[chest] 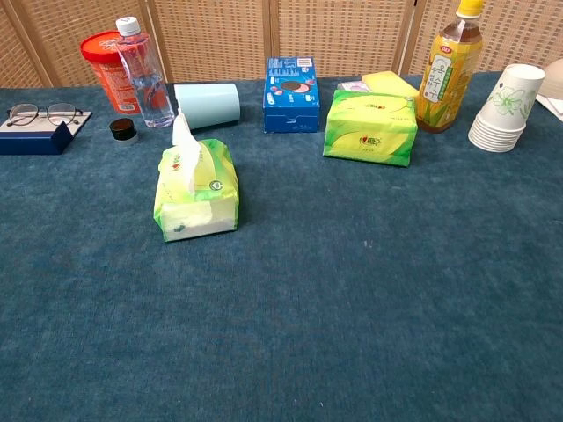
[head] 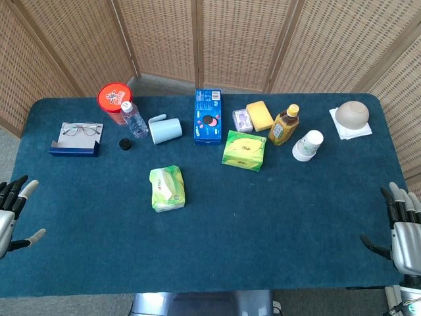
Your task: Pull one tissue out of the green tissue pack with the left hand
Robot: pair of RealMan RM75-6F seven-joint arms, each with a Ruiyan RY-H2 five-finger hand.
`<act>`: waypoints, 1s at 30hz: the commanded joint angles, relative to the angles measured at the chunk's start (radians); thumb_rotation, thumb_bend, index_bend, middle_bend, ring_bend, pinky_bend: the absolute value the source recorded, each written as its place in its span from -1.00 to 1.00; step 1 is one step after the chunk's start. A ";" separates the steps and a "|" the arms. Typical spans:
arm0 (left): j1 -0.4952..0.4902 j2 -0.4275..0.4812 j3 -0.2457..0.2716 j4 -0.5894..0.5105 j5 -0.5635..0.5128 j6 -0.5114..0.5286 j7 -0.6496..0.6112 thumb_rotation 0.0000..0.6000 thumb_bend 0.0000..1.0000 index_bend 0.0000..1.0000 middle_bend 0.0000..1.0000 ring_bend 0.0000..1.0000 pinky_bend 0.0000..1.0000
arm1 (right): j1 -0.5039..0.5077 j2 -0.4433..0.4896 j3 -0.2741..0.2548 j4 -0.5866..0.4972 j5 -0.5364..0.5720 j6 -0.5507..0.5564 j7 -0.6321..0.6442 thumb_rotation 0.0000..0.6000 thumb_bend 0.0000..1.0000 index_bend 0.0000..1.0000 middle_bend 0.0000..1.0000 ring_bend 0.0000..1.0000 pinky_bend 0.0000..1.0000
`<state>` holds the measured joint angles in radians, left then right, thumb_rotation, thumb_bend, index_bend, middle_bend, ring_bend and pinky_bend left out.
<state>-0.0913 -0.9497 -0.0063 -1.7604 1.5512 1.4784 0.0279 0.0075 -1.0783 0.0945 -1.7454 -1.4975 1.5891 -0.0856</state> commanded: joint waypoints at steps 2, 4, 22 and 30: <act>0.000 -0.001 -0.001 0.000 0.000 0.001 0.002 1.00 -1.00 -0.99 -1.00 -1.00 -1.00 | 0.000 0.001 -0.001 0.000 0.000 -0.001 -0.001 1.00 -1.00 -1.00 -1.00 -1.00 -1.00; 0.000 -0.002 -0.002 0.002 -0.001 0.001 0.001 1.00 -1.00 -0.99 -1.00 -1.00 -1.00 | 0.000 0.002 -0.002 -0.001 -0.001 -0.003 -0.001 1.00 -1.00 -1.00 -1.00 -1.00 -1.00; -0.332 -0.187 -0.122 0.040 0.023 -0.338 0.153 1.00 -1.00 -0.94 -1.00 -1.00 -1.00 | 0.009 0.022 0.007 -0.007 0.037 -0.041 0.032 1.00 -1.00 -1.00 -1.00 -1.00 -1.00; -0.458 -0.333 -0.185 0.026 -0.133 -0.460 0.431 1.00 -1.00 -0.91 -1.00 -1.00 -1.00 | 0.013 0.037 0.012 0.003 0.056 -0.059 0.074 1.00 -1.00 -1.00 -1.00 -1.00 -1.00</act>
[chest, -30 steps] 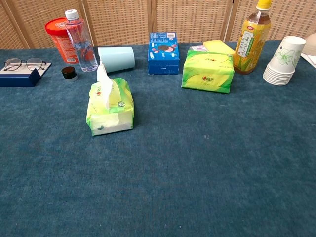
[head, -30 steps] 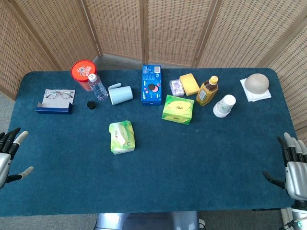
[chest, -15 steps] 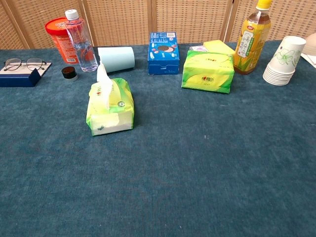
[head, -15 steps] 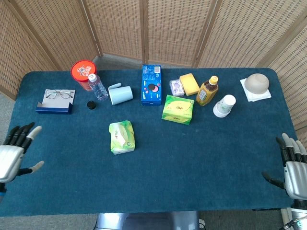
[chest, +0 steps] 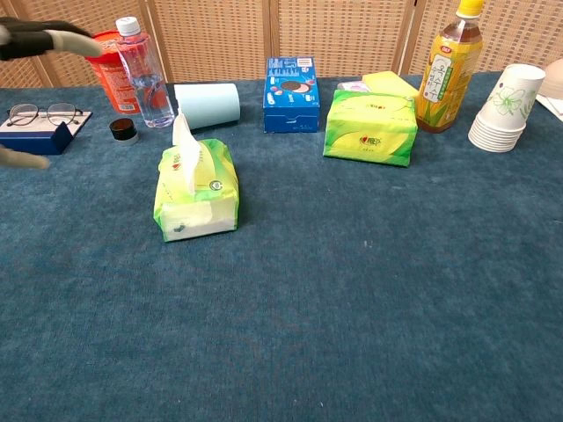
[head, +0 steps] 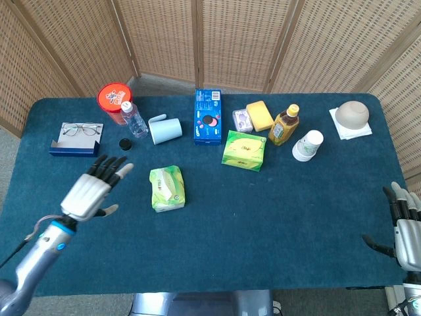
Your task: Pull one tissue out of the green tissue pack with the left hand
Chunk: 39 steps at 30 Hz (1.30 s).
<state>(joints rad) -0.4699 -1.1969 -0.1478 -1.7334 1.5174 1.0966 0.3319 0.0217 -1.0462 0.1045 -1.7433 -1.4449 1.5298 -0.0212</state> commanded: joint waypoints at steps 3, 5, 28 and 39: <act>-0.118 -0.129 -0.059 0.014 -0.163 -0.110 0.194 1.00 -1.00 -0.91 -1.00 -1.00 -1.00 | -0.001 0.009 0.004 0.003 0.008 -0.001 0.022 1.00 -1.00 -1.00 -1.00 -1.00 -1.00; -0.141 -0.151 -0.064 0.026 -0.191 -0.123 0.229 1.00 -1.00 -0.91 -1.00 -1.00 -1.00 | -0.001 0.012 0.005 0.004 0.011 -0.003 0.031 1.00 -1.00 -1.00 -1.00 -1.00 -1.00; -0.309 -0.319 -0.051 0.153 -0.335 -0.114 0.396 1.00 -0.59 0.03 0.04 -0.28 0.10 | 0.000 0.041 0.011 0.013 0.025 -0.023 0.116 1.00 -1.00 -1.00 -1.00 -1.00 -1.00; -0.309 -0.304 0.017 0.201 -0.303 -0.089 0.456 1.00 0.24 0.53 0.55 0.24 0.58 | -0.003 0.047 0.007 0.005 0.017 -0.017 0.126 1.00 -1.00 -1.00 -1.00 -1.00 -1.00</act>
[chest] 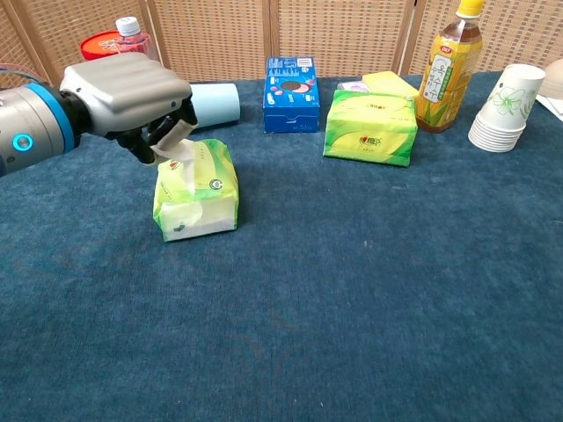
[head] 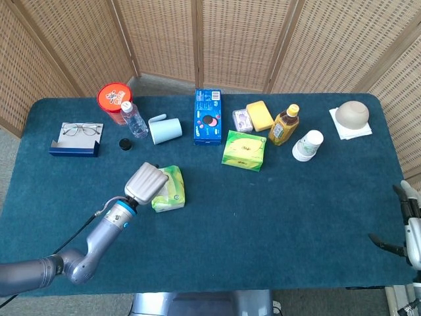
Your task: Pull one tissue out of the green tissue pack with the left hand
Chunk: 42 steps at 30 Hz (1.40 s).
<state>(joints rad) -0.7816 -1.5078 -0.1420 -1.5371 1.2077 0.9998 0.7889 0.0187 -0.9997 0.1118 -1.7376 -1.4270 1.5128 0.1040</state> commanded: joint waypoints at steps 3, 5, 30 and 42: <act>0.014 0.027 0.022 -0.005 0.045 0.028 -0.054 1.00 0.31 0.54 0.58 0.27 0.63 | 0.000 0.003 -0.003 0.000 -0.004 -0.003 -0.001 1.00 -1.00 -1.00 -1.00 -1.00 -1.00; 0.023 0.043 0.026 -0.020 0.072 0.044 -0.092 1.00 0.32 0.54 0.59 0.28 0.64 | 0.001 0.002 -0.004 -0.001 -0.005 -0.003 -0.003 1.00 -1.00 -1.00 -1.00 -1.00 -1.00; 0.268 0.539 0.299 -0.335 0.767 0.380 -0.552 1.00 0.32 0.56 0.60 0.29 0.64 | 0.007 -0.029 -0.019 -0.009 -0.025 0.000 -0.094 1.00 -1.00 -1.00 -1.00 -1.00 -1.00; 0.397 0.411 0.403 0.035 0.783 0.342 -0.614 1.00 0.32 0.55 0.57 0.19 0.64 | 0.007 -0.037 -0.024 -0.012 -0.032 0.004 -0.112 1.00 -1.00 -1.00 -1.00 -1.00 -1.00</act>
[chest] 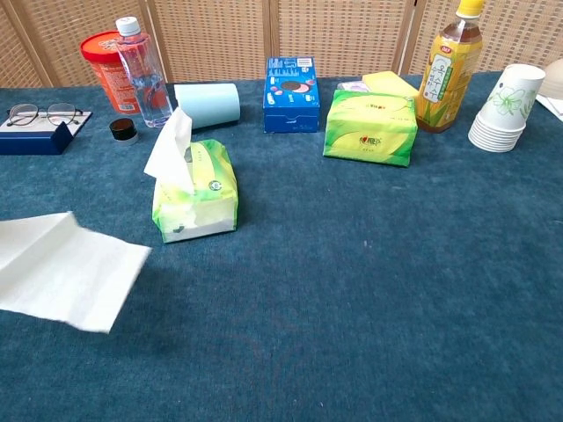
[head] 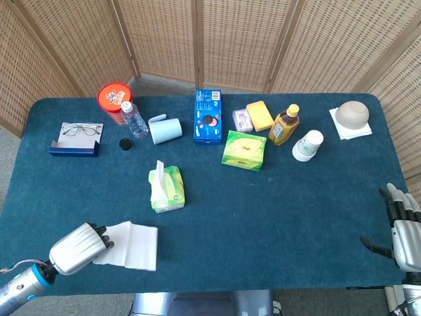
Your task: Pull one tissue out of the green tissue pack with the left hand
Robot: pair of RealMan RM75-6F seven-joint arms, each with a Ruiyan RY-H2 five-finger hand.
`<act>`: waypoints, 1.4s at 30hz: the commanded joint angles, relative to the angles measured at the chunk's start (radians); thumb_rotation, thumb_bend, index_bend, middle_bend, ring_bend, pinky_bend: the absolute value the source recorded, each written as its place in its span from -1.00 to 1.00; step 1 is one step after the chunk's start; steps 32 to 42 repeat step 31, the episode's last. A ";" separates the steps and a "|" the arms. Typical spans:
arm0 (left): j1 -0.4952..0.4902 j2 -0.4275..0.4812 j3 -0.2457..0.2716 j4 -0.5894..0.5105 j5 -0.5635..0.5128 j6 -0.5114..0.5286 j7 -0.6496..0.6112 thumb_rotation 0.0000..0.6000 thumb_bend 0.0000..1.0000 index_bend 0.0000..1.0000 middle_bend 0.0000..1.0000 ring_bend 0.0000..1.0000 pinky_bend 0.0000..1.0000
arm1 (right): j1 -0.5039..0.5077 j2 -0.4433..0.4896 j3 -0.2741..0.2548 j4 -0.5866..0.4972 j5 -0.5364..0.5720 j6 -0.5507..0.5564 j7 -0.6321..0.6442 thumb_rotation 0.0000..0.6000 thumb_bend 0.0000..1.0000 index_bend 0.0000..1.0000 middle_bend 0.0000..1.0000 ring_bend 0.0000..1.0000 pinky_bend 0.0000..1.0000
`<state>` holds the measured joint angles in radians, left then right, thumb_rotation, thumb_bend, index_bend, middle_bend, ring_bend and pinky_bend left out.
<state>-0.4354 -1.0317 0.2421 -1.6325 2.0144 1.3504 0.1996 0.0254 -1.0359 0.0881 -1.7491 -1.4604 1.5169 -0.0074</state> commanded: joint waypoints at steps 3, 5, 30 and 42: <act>0.064 -0.075 0.044 0.184 -0.052 -0.052 -0.065 1.00 0.30 0.44 0.26 -0.05 0.56 | 0.002 -0.002 0.001 0.000 0.006 -0.005 -0.004 1.00 -1.00 -1.00 -1.00 -1.00 -1.00; 0.062 -0.065 0.056 0.190 -0.077 -0.104 -0.067 1.00 0.13 0.10 -0.25 -0.47 0.25 | 0.004 -0.004 -0.001 0.000 0.006 -0.009 -0.009 1.00 -1.00 -1.00 -1.00 -1.00 -1.00; 0.211 0.172 -0.085 -0.206 -0.377 0.100 -0.079 1.00 -1.00 -1.00 -1.00 -1.00 -0.79 | 0.002 -0.008 -0.004 -0.008 -0.002 0.000 -0.034 1.00 -1.00 -1.00 -1.00 -1.00 -1.00; 0.221 0.163 -0.098 -0.215 -0.397 0.112 -0.069 1.00 -1.00 -1.00 -1.00 -1.00 -0.79 | 0.002 -0.010 -0.005 -0.007 -0.002 0.000 -0.038 1.00 -1.00 -1.00 -1.00 -1.00 -1.00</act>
